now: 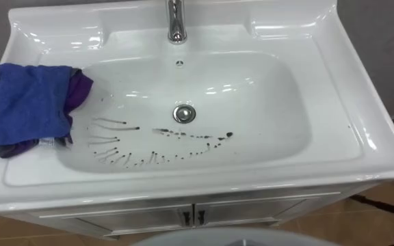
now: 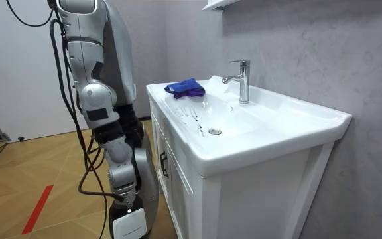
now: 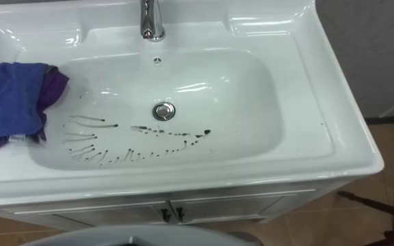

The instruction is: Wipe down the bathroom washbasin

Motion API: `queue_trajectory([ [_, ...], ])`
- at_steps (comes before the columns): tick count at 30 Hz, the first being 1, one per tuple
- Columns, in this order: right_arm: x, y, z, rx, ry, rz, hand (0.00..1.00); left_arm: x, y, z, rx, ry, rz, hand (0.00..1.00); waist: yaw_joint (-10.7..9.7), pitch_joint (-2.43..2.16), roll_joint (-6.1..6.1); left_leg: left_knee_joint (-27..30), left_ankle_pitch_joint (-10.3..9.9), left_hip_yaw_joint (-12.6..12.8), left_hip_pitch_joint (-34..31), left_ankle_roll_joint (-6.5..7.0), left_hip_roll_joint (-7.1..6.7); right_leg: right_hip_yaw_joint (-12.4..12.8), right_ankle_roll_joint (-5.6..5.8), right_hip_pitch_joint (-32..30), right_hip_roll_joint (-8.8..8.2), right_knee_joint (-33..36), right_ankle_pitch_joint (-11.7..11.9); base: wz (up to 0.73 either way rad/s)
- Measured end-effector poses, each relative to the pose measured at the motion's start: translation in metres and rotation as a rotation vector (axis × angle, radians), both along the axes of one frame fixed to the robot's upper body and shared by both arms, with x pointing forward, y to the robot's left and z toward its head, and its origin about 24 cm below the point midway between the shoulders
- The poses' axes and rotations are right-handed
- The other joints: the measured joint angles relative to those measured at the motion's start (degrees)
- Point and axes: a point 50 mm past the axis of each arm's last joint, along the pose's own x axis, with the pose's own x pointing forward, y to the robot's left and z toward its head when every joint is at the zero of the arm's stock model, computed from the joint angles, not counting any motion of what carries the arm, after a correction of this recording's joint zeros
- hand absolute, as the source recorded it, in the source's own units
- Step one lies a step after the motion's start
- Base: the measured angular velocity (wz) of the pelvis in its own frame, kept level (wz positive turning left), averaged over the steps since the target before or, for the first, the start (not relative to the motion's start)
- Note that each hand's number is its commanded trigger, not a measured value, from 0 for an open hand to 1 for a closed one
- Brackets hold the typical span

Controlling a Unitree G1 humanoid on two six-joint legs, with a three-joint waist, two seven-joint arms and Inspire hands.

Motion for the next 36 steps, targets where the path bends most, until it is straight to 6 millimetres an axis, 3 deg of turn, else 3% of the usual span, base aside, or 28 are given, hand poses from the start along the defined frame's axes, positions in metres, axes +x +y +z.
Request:
queue_trajectory([
  [9, 0.0009, 0.0000, 0.0000, 0.000, -0.008, 0.008, 0.00, 0.0047, 0.0004, -0.0002, 0.008, -0.013, -0.004, 0.00, -0.01, 0.00, 0.56, -0.33, 0.00, 0.00, -0.03, 0.00, 0.01, 0.34, -0.01, -0.32, 0.13, 0.21, 0.00, 0.00],
  [36, 0.0022, -0.0012, 0.0001, -0.029, -0.020, 0.003, 0.00, 0.0011, 0.0003, -0.0003, 0.008, 0.001, 0.005, 0.00, 0.25, -0.03, 0.68, -0.13, -0.01, -0.51, -0.13, 0.00, -0.03, 0.24, -0.02, -0.03, 0.15, 0.13, -0.01, 0.00],
])
